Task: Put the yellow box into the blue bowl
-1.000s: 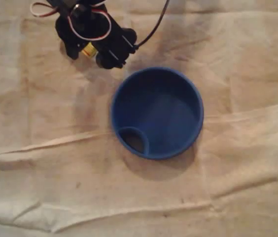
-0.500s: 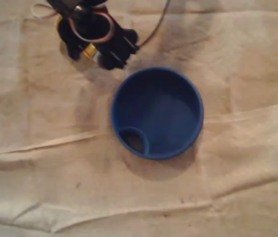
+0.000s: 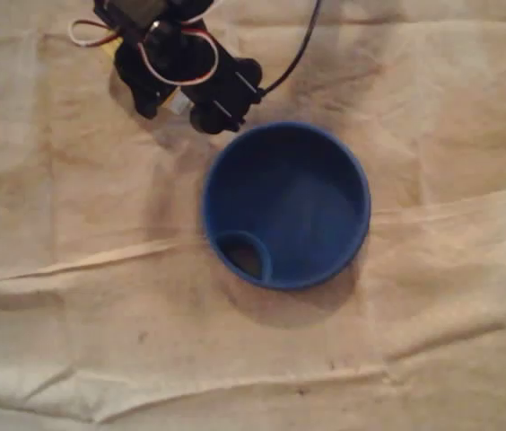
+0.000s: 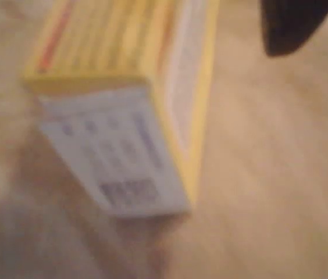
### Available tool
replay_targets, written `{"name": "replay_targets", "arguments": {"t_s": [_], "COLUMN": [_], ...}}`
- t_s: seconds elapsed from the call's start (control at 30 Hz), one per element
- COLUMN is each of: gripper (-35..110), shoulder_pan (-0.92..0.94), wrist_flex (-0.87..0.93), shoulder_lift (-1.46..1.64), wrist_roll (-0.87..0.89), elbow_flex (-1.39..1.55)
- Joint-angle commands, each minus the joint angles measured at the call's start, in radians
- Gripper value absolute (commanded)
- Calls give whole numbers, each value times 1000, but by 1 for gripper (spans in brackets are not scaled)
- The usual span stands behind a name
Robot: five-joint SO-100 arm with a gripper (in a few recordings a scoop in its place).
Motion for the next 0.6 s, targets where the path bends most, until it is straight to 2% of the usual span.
{"name": "replay_targets", "arguments": {"t_s": [0.0,0.47,0.57], "gripper": [29,28,25], "shoulder_pan": [8,5,5], "wrist_flex": [-17,-25,-32], "shoulder_lift": [28,26,28], "wrist_roll": [-11,-11,-11], "elbow_flex": [-23,-21,-23]}}
